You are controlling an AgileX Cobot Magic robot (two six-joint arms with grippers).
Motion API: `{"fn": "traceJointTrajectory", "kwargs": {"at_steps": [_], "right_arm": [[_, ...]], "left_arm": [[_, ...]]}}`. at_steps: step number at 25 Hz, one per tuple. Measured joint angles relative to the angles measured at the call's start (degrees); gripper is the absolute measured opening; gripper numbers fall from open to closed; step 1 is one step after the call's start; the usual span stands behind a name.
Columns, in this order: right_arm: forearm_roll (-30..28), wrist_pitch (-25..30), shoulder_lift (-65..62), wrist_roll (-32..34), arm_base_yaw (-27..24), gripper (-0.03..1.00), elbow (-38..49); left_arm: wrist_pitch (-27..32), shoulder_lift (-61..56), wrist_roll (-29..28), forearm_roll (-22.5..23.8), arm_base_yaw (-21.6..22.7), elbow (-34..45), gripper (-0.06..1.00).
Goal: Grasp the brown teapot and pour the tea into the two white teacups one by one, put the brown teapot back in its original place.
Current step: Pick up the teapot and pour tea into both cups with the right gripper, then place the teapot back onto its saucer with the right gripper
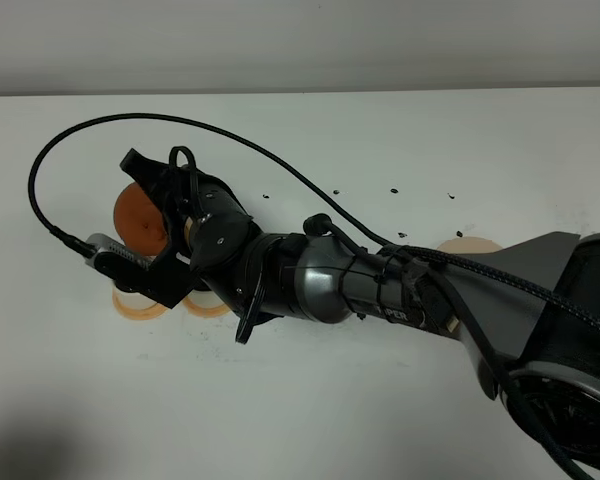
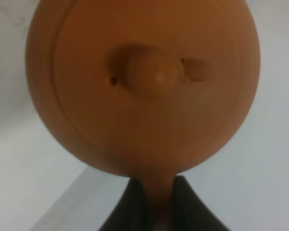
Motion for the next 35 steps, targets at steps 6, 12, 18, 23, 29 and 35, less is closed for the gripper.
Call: {"fn": "traceJointTrajectory", "kwargs": {"at_steps": [6, 12, 18, 23, 29, 35], "right_arm": [[11.5, 0.1, -5.1, 1.9, 0.6, 0.12, 0.0], [30.2, 3.1, -12.6, 5.8, 5.0, 0.12, 0.0], [52.0, 6.5, -15.6, 11.6, 10.2, 0.12, 0.0], [73.4, 8.9, -14.8, 13.5, 10.7, 0.12, 0.0], [86.9, 10.3, -9.2, 14.5, 9.1, 0.12, 0.0], [91.8, 11.0, -4.0, 14.6, 9.1, 0.12, -2.5]], "left_arm": [[0.0, 0.0, 0.0, 0.0, 0.0, 0.0, 0.58], [0.0, 0.0, 0.0, 0.0, 0.0, 0.0, 0.58], [0.0, 0.0, 0.0, 0.0, 0.0, 0.0, 0.58], [0.0, 0.0, 0.0, 0.0, 0.0, 0.0, 0.58], [0.0, 0.0, 0.0, 0.0, 0.0, 0.0, 0.58], [0.0, 0.0, 0.0, 0.0, 0.0, 0.0, 0.58]]}}
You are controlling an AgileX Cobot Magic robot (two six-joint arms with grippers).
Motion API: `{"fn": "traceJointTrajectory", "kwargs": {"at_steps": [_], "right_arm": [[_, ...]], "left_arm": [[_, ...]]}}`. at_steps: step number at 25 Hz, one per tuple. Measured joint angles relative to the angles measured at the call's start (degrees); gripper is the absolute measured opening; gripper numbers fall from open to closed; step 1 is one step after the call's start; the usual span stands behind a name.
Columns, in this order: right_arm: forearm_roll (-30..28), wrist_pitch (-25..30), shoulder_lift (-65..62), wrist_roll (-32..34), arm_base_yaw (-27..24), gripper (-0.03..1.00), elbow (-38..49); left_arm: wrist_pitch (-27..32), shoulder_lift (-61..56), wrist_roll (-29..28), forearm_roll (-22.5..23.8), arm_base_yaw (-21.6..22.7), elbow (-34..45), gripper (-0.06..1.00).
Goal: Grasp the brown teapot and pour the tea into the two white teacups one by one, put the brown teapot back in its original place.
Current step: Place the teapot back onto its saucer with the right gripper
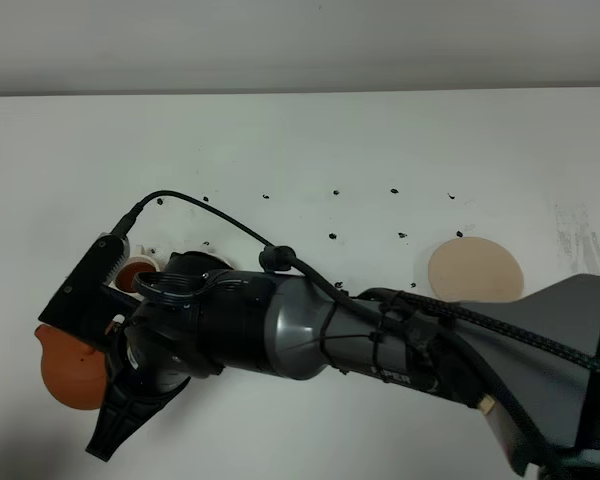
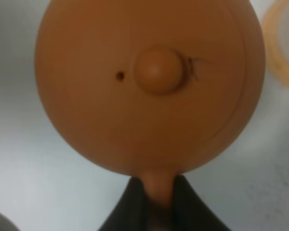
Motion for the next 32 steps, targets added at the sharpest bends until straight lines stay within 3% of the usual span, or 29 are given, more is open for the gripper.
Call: {"fn": "traceJointTrajectory", "kwargs": {"at_steps": [7, 19, 25, 32], "right_arm": [[0.4, 4.4, 5.9, 0.0, -1.1, 0.12, -6.3], [-2.4, 10.7, -0.2, 0.3, -3.5, 0.12, -4.8], [-3.1, 4.4, -11.1, 3.4, -10.0, 0.12, 9.1], [-2.7, -7.9, -24.8, 10.6, -23.7, 0.12, 32.5]], "left_arm": [[0.0, 0.0, 0.0, 0.0, 0.0, 0.0, 0.58], [0.0, 0.0, 0.0, 0.0, 0.0, 0.0, 0.58], [0.0, 0.0, 0.0, 0.0, 0.0, 0.0, 0.58], [0.0, 0.0, 0.0, 0.0, 0.0, 0.0, 0.58]]}}
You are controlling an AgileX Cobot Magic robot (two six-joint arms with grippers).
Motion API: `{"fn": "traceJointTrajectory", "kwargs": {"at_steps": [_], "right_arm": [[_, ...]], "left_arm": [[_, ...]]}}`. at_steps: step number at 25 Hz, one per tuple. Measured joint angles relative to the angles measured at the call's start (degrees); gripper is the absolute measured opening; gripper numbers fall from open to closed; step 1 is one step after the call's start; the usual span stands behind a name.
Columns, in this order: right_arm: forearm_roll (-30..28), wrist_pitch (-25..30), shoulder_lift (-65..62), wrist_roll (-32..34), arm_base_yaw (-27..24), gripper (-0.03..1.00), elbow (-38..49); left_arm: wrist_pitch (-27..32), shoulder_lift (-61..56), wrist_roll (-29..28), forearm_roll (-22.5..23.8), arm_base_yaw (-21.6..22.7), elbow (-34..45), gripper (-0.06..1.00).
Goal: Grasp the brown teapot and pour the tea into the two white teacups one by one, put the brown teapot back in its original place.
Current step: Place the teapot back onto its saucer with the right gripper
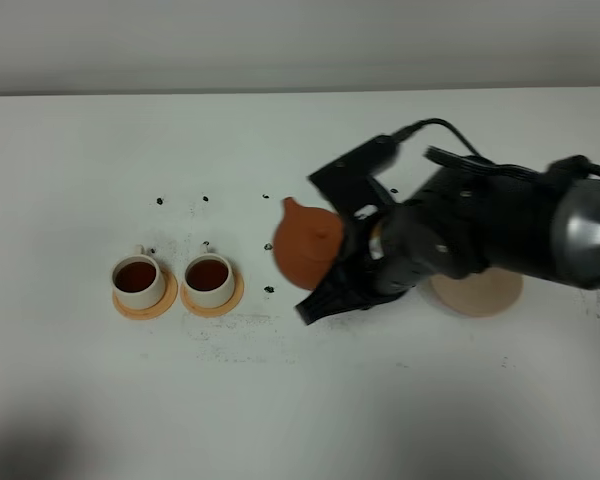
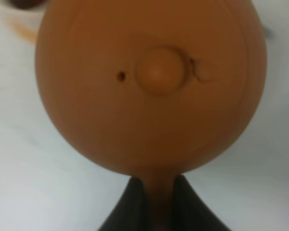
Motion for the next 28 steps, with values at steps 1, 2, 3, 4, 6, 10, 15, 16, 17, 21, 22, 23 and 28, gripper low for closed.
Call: {"fn": "traceJointTrajectory", "kwargs": {"at_steps": [1, 2, 3, 4, 6, 10, 15, 16, 17, 21, 22, 23, 28], "right_arm": [[0.0, -1.1, -1.8, 1.0, -2.2, 0.12, 3.1], [0.0, -1.9, -3.1, 1.8, -4.1, 0.12, 5.4], [0.0, -2.7, -4.4, 2.7, -6.6, 0.12, 7.5], [0.0, -3.2, -5.5, 3.4, -8.3, 0.12, 9.6], [0.1, -3.5, -6.6, 4.0, -11.7, 0.12, 12.5], [0.2, -4.3, -6.8, 4.6, -15.7, 0.12, 14.7], [0.4, -4.8, -6.8, 4.6, -19.8, 0.12, 14.7], [0.4, -4.8, -6.8, 4.6, -20.5, 0.12, 14.7], [0.4, -4.8, -6.8, 4.6, -21.0, 0.12, 14.7], [0.4, -4.7, -5.9, 4.6, -21.4, 0.12, 15.1], [0.4, -4.7, -5.5, 4.6, -21.4, 0.12, 15.2], [0.4, -4.7, -5.1, 4.6, -21.4, 0.12, 15.2], [0.4, -4.8, -3.0, 4.6, -21.4, 0.12, 15.2]], "left_arm": [[0.0, 0.0, 0.0, 0.0, 0.0, 0.0, 0.58], [0.0, 0.0, 0.0, 0.0, 0.0, 0.0, 0.58], [0.0, 0.0, 0.0, 0.0, 0.0, 0.0, 0.58], [0.0, 0.0, 0.0, 0.0, 0.0, 0.0, 0.58], [0.0, 0.0, 0.0, 0.0, 0.0, 0.0, 0.58], [0.0, 0.0, 0.0, 0.0, 0.0, 0.0, 0.58], [0.0, 0.0, 0.0, 0.0, 0.0, 0.0, 0.58], [0.0, 0.0, 0.0, 0.0, 0.0, 0.0, 0.58], [0.0, 0.0, 0.0, 0.0, 0.0, 0.0, 0.58], [0.0, 0.0, 0.0, 0.0, 0.0, 0.0, 0.58], [0.0, 0.0, 0.0, 0.0, 0.0, 0.0, 0.58], [0.0, 0.0, 0.0, 0.0, 0.0, 0.0, 0.58], [0.0, 0.0, 0.0, 0.0, 0.0, 0.0, 0.58]]}}
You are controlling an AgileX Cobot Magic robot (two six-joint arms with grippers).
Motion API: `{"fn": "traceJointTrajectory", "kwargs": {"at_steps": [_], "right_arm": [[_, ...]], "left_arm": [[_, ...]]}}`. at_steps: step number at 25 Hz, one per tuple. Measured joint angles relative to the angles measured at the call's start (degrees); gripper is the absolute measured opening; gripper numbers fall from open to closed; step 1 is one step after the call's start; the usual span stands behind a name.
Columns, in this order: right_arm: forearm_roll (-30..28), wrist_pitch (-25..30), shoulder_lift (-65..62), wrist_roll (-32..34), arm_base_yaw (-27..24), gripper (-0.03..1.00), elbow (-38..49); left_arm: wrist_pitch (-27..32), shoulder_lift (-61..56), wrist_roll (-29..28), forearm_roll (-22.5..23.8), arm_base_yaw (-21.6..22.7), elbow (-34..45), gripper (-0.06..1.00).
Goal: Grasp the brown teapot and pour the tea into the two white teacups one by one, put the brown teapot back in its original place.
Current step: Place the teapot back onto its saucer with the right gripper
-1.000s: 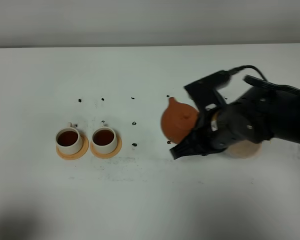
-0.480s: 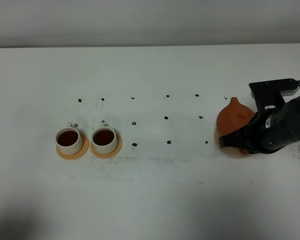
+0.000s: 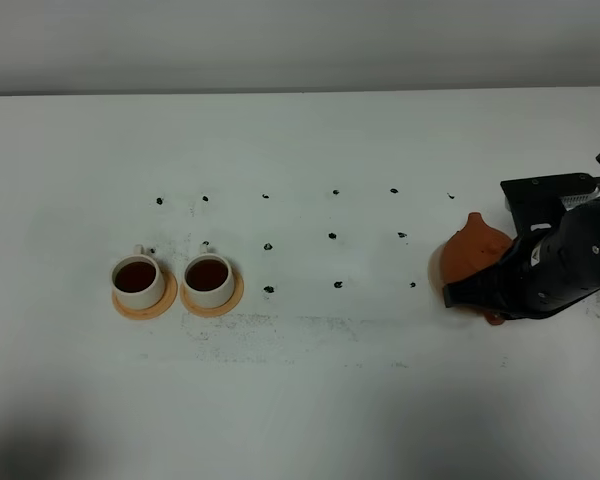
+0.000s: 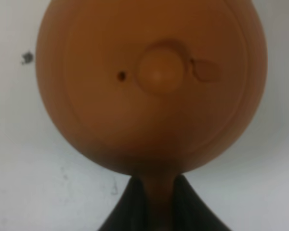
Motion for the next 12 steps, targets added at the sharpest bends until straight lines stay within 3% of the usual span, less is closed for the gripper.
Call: {"fn": "traceJointTrajectory", "kwargs": {"at_steps": [8, 12], "right_arm": [[0.2, 0.1, 0.5, -0.5, 0.0, 0.13, 0.0], [0.2, 0.0, 0.9, -0.7, 0.0, 0.29, 0.0]], "left_arm": [[0.0, 0.0, 0.1, 0.0, 0.0, 0.0, 0.58], [0.0, 0.0, 0.1, 0.0, 0.0, 0.0, 0.58]]}}
